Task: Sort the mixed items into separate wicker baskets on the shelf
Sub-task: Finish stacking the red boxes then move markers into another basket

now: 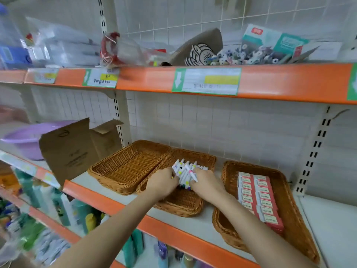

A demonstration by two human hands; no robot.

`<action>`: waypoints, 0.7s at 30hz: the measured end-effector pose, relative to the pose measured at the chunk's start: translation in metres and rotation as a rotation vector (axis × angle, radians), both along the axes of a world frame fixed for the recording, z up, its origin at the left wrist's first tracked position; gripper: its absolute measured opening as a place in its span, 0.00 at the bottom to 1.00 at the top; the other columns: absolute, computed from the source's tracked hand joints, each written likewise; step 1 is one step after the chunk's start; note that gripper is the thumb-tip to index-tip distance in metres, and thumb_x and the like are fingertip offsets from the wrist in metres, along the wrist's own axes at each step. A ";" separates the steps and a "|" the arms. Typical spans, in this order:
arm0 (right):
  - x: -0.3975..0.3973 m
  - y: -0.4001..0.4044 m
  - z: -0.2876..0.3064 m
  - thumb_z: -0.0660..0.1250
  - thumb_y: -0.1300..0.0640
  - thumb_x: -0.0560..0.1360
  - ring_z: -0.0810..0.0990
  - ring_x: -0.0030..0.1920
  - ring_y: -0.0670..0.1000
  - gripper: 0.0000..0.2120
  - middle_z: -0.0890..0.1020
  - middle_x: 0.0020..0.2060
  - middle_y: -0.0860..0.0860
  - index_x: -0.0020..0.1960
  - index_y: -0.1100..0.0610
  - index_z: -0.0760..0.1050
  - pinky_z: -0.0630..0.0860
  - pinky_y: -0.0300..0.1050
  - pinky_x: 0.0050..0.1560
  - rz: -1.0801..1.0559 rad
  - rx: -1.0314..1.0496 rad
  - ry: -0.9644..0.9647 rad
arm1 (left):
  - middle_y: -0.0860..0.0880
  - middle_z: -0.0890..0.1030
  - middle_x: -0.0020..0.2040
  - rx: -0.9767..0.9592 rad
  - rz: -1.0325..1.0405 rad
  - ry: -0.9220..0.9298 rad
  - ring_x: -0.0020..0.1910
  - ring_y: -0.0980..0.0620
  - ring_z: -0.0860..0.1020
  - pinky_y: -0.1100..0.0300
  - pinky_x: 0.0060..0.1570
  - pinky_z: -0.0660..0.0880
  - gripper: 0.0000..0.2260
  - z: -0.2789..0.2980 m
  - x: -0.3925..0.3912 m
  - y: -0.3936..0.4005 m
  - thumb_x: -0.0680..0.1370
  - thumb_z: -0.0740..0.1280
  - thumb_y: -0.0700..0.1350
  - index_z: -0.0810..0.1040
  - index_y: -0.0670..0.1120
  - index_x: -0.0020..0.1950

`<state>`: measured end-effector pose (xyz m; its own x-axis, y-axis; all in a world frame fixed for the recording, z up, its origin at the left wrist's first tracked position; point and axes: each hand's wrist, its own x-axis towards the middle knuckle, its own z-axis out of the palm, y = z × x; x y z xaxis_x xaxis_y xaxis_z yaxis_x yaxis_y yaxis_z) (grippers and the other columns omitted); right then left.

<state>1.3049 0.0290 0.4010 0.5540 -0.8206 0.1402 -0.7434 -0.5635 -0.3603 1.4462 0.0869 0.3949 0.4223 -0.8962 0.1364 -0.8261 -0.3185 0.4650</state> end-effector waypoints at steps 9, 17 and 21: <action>0.035 -0.052 -0.009 0.58 0.62 0.77 0.78 0.55 0.59 0.14 0.78 0.56 0.58 0.60 0.57 0.75 0.75 0.46 0.48 -0.049 -0.015 0.187 | 0.44 0.81 0.54 0.072 -0.113 0.017 0.56 0.46 0.78 0.60 0.48 0.71 0.13 -0.001 0.024 -0.057 0.77 0.62 0.42 0.77 0.43 0.60; 0.053 -0.066 -0.020 0.56 0.56 0.81 0.72 0.66 0.59 0.18 0.70 0.68 0.58 0.69 0.59 0.69 0.72 0.47 0.57 -0.094 0.036 0.375 | 0.43 0.78 0.46 0.136 -0.223 -0.083 0.54 0.42 0.77 0.56 0.46 0.71 0.06 -0.014 0.026 -0.093 0.77 0.65 0.44 0.75 0.42 0.45; 0.055 -0.062 -0.018 0.57 0.53 0.81 0.68 0.68 0.59 0.20 0.68 0.70 0.59 0.71 0.59 0.67 0.69 0.49 0.63 -0.115 0.021 0.393 | 0.41 0.73 0.63 0.093 -0.325 -0.178 0.62 0.43 0.73 0.54 0.58 0.71 0.15 -0.018 0.027 -0.101 0.79 0.64 0.46 0.72 0.41 0.64</action>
<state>1.3594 -0.0327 0.3830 0.4661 -0.8810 -0.0814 -0.8847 -0.4638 -0.0472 1.4732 -0.0146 0.3772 0.0913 -0.9914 0.0939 -0.9560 -0.0608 0.2870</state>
